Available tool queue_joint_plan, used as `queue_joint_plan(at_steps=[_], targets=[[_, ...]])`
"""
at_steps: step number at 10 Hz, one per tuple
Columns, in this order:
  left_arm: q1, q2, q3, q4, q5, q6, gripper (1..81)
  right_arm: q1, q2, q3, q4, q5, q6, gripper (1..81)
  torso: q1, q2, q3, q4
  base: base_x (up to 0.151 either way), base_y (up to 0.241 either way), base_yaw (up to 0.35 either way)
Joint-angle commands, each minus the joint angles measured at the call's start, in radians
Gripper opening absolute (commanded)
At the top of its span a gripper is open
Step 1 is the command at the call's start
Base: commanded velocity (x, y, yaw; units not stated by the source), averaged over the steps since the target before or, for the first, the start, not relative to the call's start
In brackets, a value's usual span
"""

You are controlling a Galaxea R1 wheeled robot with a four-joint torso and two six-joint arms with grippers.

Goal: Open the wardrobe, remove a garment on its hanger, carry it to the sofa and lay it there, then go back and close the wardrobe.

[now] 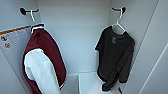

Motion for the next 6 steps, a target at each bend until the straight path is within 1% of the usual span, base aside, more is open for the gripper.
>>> queue_joint_plan(at_steps=[1, 2, 3, 4, 5, 6], targets=[[-0.028, -0.013, 0.003, 0.006, 0.049, 0.006, 81.1, 0.027, -0.001, 0.001, -0.008, -0.055, -0.002, 81.1, 0.0, 0.0, -0.001, 0.0, 0.0, 0.0, 0.0], [-0.039, -0.025, 0.009, 0.005, 0.043, 0.005, 81.1, 0.027, -0.003, 0.0, -0.007, -0.057, -0.002, 81.1, -0.001, -0.001, 0.006, 0.0, 0.0, 0.0, 0.0], [-0.052, -0.039, 0.023, 0.005, 0.04, 0.0, 81.1, 0.027, -0.003, 0.0, -0.007, -0.057, -0.002, 81.1, -0.001, -0.001, 0.036, -0.037, 0.0, 0.0, 0.0], [-0.068, -0.057, 0.052, 0.008, 0.04, 0.0, 81.1, 0.027, -0.004, 0.0, -0.007, -0.057, -0.002, 81.1, -0.001, -0.001, 0.075, -0.082, 0.0, 0.0, 0.0], [-0.088, -0.082, 0.101, 0.011, 0.046, 0.0, 81.1, 0.028, -0.004, 0.0, -0.007, -0.057, -0.002, 81.1, -0.001, -0.001, 0.076, -0.094, 0.0, 0.0, 0.0], [-0.114, -0.112, 0.155, 0.009, 0.049, 0.003, 81.1, 0.027, -0.004, 0.0, -0.008, -0.057, -0.002, 81.1, -0.001, -0.001, 0.026, -0.036, 0.0, 0.0, 0.0]])
